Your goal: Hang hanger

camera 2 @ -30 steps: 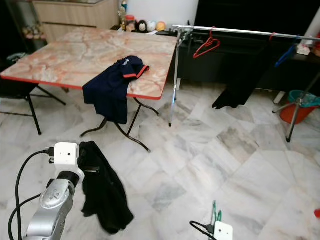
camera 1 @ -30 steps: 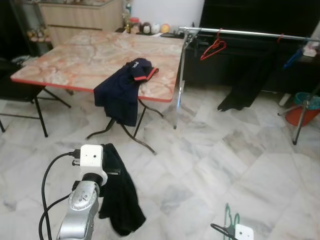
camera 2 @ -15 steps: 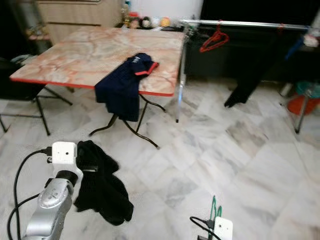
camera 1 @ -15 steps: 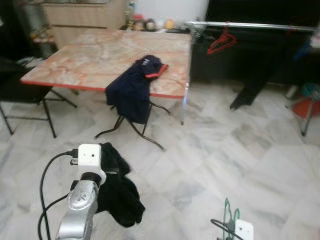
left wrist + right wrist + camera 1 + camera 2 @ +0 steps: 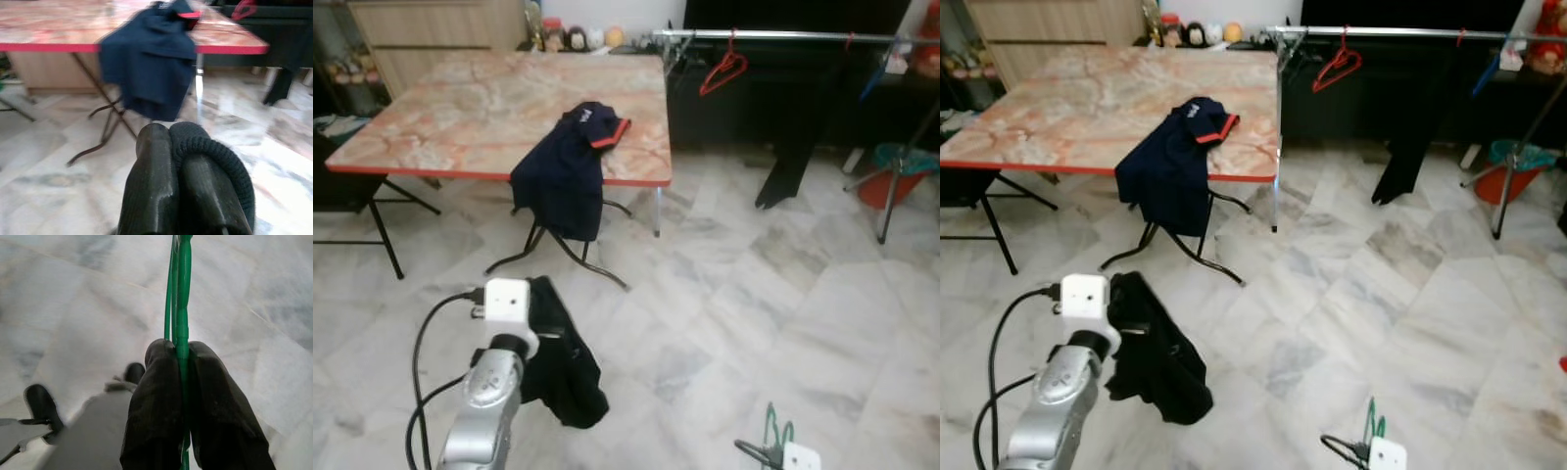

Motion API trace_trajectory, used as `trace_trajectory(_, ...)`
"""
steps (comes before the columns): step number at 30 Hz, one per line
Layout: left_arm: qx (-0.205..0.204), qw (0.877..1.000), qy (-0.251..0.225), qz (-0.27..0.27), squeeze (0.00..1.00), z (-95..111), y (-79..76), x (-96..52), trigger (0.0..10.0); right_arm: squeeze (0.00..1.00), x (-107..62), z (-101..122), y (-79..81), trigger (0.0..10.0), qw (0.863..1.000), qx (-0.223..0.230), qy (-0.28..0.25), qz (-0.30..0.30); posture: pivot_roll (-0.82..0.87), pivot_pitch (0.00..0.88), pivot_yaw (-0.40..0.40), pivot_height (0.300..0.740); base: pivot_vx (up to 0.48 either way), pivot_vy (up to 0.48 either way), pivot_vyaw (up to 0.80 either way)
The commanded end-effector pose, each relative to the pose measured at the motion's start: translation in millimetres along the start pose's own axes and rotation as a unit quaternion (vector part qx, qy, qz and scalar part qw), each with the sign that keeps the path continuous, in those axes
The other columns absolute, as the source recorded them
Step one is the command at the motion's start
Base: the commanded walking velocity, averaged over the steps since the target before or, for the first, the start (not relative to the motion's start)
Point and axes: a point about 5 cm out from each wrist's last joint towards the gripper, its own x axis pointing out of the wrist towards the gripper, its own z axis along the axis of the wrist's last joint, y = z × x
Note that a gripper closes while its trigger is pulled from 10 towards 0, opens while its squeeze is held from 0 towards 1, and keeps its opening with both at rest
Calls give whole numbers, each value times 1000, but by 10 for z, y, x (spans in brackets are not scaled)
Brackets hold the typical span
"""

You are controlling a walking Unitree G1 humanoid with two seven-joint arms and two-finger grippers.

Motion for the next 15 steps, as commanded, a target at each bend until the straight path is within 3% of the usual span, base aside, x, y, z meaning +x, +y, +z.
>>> trace_trajectory(1, 1, 1000, -15, 9, 0, 65, 56, 8, 10000, 0, 1, 22, 58, 10000, 1000, 1, -6, 8, 141, 0, -27, 740, 0, 274, 0)
trace_trajectory(15, 1, 1000, -17, 10, 0, 77, 56, 13, 10000, 0, 2, 28, 54, 10000, 1000, 2, -7, 10, 142, 0, -29, 740, 0, 276, 0)
